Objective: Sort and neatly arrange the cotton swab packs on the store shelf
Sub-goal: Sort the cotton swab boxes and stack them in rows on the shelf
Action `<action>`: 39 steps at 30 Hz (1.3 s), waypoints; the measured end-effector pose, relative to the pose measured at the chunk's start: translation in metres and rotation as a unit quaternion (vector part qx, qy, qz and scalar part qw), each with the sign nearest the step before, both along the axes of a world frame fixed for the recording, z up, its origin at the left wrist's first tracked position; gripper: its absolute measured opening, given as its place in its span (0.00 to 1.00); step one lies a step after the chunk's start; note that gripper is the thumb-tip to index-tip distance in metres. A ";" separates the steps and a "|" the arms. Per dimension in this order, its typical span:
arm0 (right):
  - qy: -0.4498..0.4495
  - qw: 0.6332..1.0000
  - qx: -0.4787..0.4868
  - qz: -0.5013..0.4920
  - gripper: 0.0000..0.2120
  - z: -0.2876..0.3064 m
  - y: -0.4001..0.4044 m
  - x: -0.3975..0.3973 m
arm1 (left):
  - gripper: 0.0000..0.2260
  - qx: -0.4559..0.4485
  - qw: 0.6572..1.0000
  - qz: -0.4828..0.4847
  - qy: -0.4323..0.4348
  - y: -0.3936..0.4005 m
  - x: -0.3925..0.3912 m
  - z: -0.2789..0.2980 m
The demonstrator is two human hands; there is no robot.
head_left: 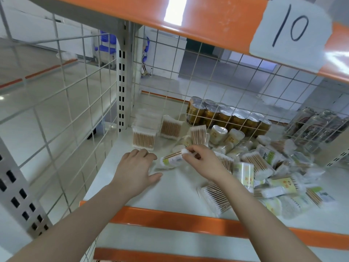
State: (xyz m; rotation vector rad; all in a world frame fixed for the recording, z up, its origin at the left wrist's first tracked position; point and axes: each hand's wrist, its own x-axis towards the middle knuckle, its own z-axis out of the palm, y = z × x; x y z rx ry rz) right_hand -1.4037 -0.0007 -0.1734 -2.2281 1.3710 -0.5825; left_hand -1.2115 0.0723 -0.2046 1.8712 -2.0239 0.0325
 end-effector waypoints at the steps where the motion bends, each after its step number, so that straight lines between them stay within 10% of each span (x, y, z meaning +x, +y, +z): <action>1: -0.007 1.000 0.003 -0.001 0.09 0.000 0.000 0.001 | 0.22 -0.007 1.000 -0.002 0.013 -0.001 -0.002 0.000; 14: -0.003 1.000 0.028 0.002 0.14 0.004 0.003 0.003 | 0.09 -0.089 0.995 -0.021 0.032 -0.005 0.003 -0.012; 22: 0.021 0.998 0.045 0.027 0.05 -0.011 0.004 0.003 | 0.11 -0.037 0.977 -0.007 0.209 -0.009 -0.002 -0.006; 39: -0.021 0.999 0.035 0.032 0.10 -0.017 0.016 0.006 | 0.15 -0.033 0.978 -0.019 0.208 -0.010 -0.007 0.002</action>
